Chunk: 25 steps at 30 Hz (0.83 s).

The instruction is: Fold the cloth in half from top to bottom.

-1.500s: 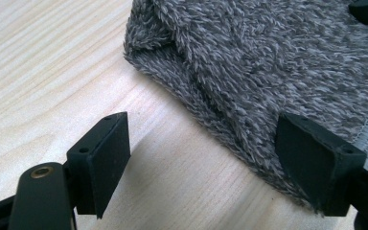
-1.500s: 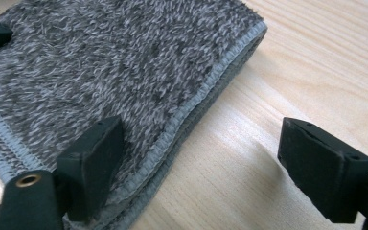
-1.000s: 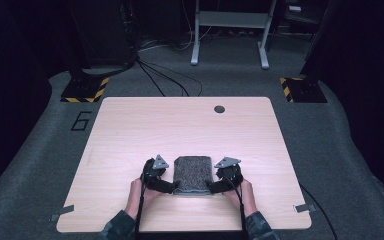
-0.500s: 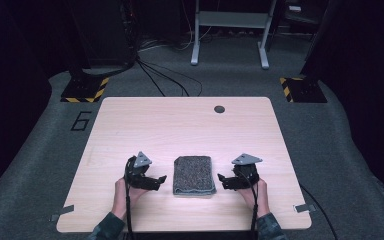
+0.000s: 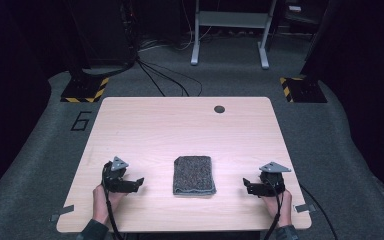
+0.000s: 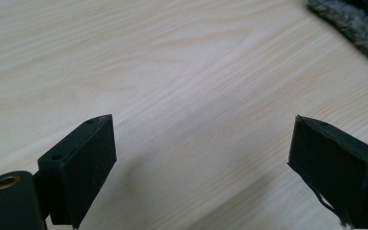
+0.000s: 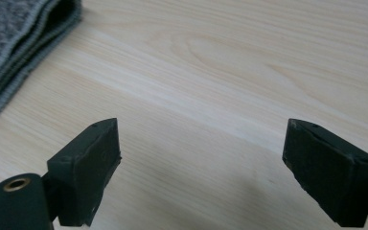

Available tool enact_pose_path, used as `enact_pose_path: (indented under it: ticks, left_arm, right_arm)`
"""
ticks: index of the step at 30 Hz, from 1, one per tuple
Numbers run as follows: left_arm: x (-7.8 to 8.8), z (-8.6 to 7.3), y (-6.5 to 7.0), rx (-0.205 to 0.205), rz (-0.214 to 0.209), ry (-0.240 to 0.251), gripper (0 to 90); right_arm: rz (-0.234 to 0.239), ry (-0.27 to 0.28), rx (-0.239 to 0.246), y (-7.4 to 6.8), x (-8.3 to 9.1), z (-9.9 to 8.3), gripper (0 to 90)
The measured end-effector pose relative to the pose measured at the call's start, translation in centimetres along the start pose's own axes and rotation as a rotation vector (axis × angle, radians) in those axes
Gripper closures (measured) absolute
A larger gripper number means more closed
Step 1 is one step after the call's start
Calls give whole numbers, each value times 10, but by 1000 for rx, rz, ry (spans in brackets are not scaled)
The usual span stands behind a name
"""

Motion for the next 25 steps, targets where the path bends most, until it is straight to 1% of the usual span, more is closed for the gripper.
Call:
enact_pose_path:
  ticks: [1,2,3,4,6,8,9,10,11,13,15,16,17,18,20,21,22,25]
  left_arm:
    - [0,-4,-3,16,9,0,88]
    - [0,-6,-5,16,9,-8,86]
    - [1,-8,-8,21,13,-16,85]
    - [0,-11,-9,33,24,-6,85]
    - [2,-14,-12,34,45,3,83]
    - [4,-16,-14,36,47,0,83]
    - [4,-17,-14,42,58,13,83]
    - [4,-18,-14,42,63,20,83]
    - [4,-20,-13,32,75,29,83]
    - [4,-21,-13,24,78,36,86]
    - [4,-21,-12,26,81,39,83]
    - [4,-21,-12,25,80,39,83]
    - [4,-21,-12,22,80,38,80]
    - [4,-21,-12,21,80,38,77]
    - [4,-21,-12,21,80,37,76]
    - [4,-21,-12,22,81,37,77]
    - [4,-21,-12,26,82,38,78]
    - [3,-20,-13,35,91,35,78]
  right_arm:
    - [-14,0,-17,2,1,-3,122]
    - [-19,-2,-15,6,2,-6,123]
    - [-27,-7,-28,9,2,-10,123]
    - [-27,-7,-28,9,2,-10,123]
    - [-37,-20,-26,13,2,-14,122]
    - [-44,-22,-34,16,2,-17,122]
    - [-47,-21,-41,17,2,-19,122]
    - [-51,-17,-42,17,2,-20,122]
    - [-55,-12,-43,19,1,-23,125]
    - [-58,-12,-43,19,1,-24,132]
    - [-64,-8,-30,19,1,-26,142]
    - [-78,4,-21,20,2,-26,143]
    - [-83,3,-22,19,3,-27,142]
    - [-83,-8,-25,19,3,-28,138]
    - [-71,-10,-25,20,3,-28,139]
    - [-67,-9,-32,21,2,-28,140]
    - [-56,-17,-56,22,2,-28,142]
    - [-57,-17,-58,22,1,-27,138]
Point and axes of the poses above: each handheld gripper's, and its own axes: x roughly backward along the jaws, z roughly out of its top, y roughly to its right, the point moved 2 cm from there along -x, roughly forward along the jaws
